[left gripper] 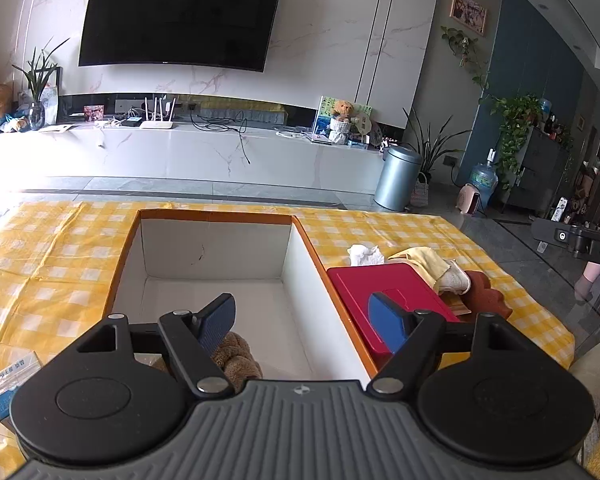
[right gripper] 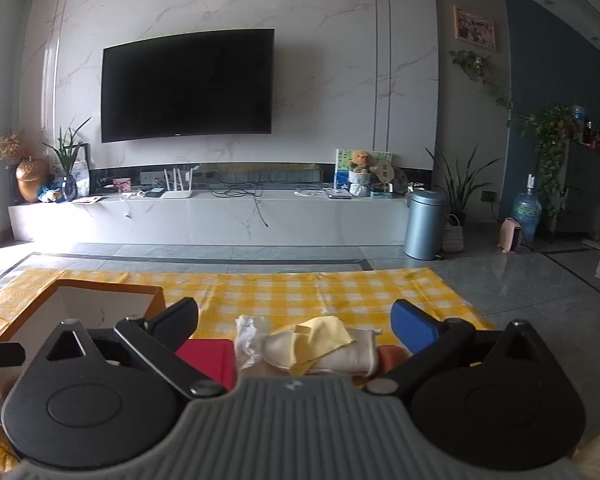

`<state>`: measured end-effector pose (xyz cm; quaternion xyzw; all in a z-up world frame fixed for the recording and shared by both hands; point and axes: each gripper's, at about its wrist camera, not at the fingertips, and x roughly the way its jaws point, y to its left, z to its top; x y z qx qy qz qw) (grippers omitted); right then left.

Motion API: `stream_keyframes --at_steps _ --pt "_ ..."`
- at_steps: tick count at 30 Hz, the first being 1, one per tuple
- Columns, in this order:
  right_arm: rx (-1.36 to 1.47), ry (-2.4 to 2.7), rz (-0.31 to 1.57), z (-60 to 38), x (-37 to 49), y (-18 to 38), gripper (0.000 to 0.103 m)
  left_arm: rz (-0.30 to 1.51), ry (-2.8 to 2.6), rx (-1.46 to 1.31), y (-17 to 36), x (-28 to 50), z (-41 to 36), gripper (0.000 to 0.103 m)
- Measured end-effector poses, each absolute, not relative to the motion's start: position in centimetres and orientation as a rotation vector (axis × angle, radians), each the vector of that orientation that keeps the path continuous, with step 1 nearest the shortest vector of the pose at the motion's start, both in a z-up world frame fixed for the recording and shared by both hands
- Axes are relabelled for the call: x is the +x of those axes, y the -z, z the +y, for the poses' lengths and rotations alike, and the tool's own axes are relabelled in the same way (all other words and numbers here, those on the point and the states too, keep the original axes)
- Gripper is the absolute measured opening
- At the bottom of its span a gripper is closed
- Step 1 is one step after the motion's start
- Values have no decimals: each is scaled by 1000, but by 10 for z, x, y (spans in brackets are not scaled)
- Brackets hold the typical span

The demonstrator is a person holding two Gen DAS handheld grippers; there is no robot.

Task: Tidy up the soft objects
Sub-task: 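Grasp the orange sponge with the right tool while the left tool moves to the pile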

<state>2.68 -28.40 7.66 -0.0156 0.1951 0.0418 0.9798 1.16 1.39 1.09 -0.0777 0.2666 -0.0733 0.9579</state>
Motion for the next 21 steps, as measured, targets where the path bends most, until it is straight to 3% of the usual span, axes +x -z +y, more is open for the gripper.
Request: stream_keyframes --at_steps 17,21 --pt "148 60 583 -353 72 -29 101 620 50 -14 -26 27 -50 83" --pt "349 -47 647 -377 91 -3 101 623 68 18 -30 32 -73 83"
